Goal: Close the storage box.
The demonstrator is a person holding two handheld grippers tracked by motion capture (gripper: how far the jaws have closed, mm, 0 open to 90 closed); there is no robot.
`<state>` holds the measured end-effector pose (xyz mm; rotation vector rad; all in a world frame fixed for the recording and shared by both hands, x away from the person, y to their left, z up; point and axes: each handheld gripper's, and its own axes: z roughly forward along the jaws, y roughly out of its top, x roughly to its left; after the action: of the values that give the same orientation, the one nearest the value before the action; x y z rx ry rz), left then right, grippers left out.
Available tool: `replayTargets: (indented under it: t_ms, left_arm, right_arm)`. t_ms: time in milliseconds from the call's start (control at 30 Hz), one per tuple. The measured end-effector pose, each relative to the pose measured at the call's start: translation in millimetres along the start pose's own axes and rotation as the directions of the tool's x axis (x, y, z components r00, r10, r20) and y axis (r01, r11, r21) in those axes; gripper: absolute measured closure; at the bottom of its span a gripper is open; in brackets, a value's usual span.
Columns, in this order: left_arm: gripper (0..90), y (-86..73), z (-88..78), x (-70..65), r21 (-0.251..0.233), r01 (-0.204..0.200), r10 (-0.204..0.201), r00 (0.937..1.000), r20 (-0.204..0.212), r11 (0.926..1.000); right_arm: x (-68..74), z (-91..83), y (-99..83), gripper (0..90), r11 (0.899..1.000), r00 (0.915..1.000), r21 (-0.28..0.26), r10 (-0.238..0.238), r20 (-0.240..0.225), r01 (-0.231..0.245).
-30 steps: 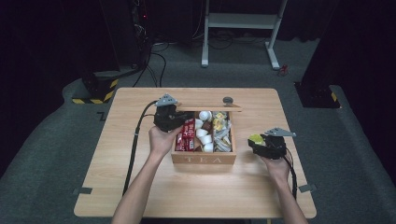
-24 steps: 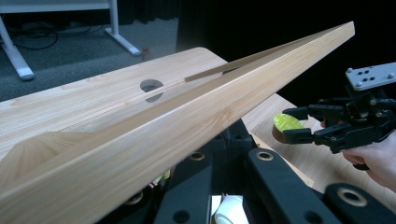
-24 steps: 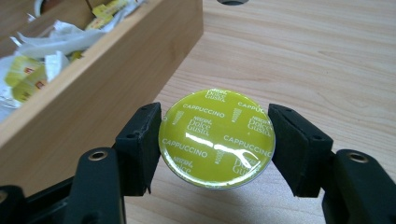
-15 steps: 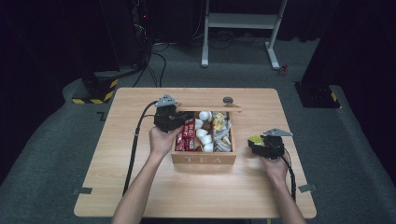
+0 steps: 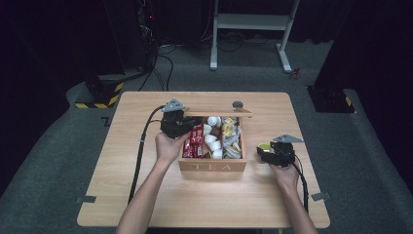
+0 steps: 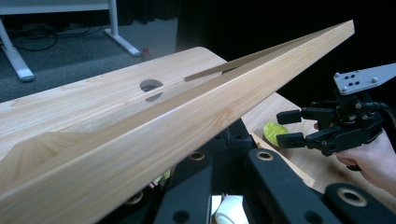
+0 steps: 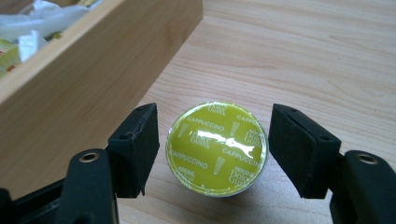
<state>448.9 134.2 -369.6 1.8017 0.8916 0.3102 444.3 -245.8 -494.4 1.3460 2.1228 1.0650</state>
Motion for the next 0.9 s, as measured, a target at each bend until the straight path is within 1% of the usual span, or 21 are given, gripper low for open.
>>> replayTargets:
  t_ms: [67,100,133,233,267,300,400,467,500,533,633,667,700,833,900]
  left_arm:
    - [90.0,0.1,0.0,0.1,-0.001,-0.001,0.001,1.0,0.001,1.0]
    - [90.0,0.1,0.1,0.1,-0.001,-0.002,0.002,1.0,0.0,1.0]
    - [90.0,0.1,0.1,0.0,-0.001,-0.002,0.002,1.0,-0.001,1.0]
    - [90.0,-0.1,0.1,-0.3,0.0,-0.002,0.002,1.0,-0.003,1.0]
    - [90.0,0.0,0.1,-0.1,-0.001,-0.001,0.001,1.0,-0.002,1.0]
    - [90.0,0.0,0.1,0.0,-0.001,-0.001,0.001,1.0,-0.001,1.0]
    - [90.0,0.0,-0.1,0.1,0.0,0.002,-0.002,1.0,0.002,1.0]
    - [90.0,-0.9,-0.6,-0.3,0.003,0.011,-0.011,0.9999,0.01,0.9999]
    - [90.0,-1.0,-0.7,-0.4,0.009,0.004,-0.004,1.0,0.007,0.9999]
    - [90.0,-0.8,-0.8,-0.3,0.015,-0.001,0.001,1.0,0.006,0.9999]
    - [90.0,-1.3,-0.8,-1.1,0.019,-0.004,0.004,1.0,0.003,0.9998]
    - [90.0,-1.6,-0.8,-1.2,0.018,-0.003,0.003,1.0,0.003,0.9998]
    - [90.0,-1.8,-0.9,-1.0,0.018,-0.004,0.004,1.0,0.004,0.9998]
    - [90.0,-1.9,-1.0,-0.9,0.015,0.002,-0.002,1.0,0.008,0.9999]
    - [90.0,-2.3,-0.9,-0.9,0.011,-0.001,0.001,1.0,0.007,0.9999]
  right_arm:
    - [0.5,-3.7,0.2,33.8,1.0,1.0,-0.012,0.004,-0.004,-0.004]
    - [0.6,-6.5,-0.3,34.0,1.0,0.9999,-0.02,0.014,-0.007,-0.014]
    - [-0.6,-8.7,-1.0,34.1,0.999,0.9999,-0.031,0.012,-0.009,-0.012]
    - [-5.7,-14.9,-5.1,34.6,0.998,0.9994,-0.054,0.029,-0.017,-0.029]
    - [-6.9,-17.2,-6.7,34.7,0.998,0.999,-0.056,0.041,-0.017,-0.042]
    - [-9.0,-19.3,-8.1,34.8,0.997,0.9992,-0.064,0.036,-0.016,-0.037]
    - [-12.4,-27.8,-12.5,35.3,0.995,0.9986,-0.08,0.051,-0.015,-0.052]
    - [-14.9,-32.4,-16.5,35.1,0.994,0.9977,-0.093,0.062,-0.027,-0.065]
    - [-16.1,-35.1,-19.7,34.9,0.992,0.9965,-0.094,0.075,-0.037,-0.079]
    - [-17.2,-36.6,-21.8,34.8,0.993,0.9971,-0.096,0.068,-0.035,-0.071]
    - [-18.3,-41.0,-28.0,34.8,0.993,0.9977,-0.096,0.061,-0.028,-0.064]
    - [-18.4,-42.1,-29.8,34.8,0.993,0.9974,-0.091,0.068,-0.024,-0.069]
    - [-19.4,-42.6,-30.9,35.0,0.994,0.9981,-0.088,0.058,-0.02,-0.059]
    - [-21.2,-45.9,-38.1,36.5,0.997,0.998,-0.048,0.062,0.008,-0.062]
    - [-22.0,-48.1,-42.3,36.8,0.998,0.9982,-0.028,0.052,0.03,-0.051]
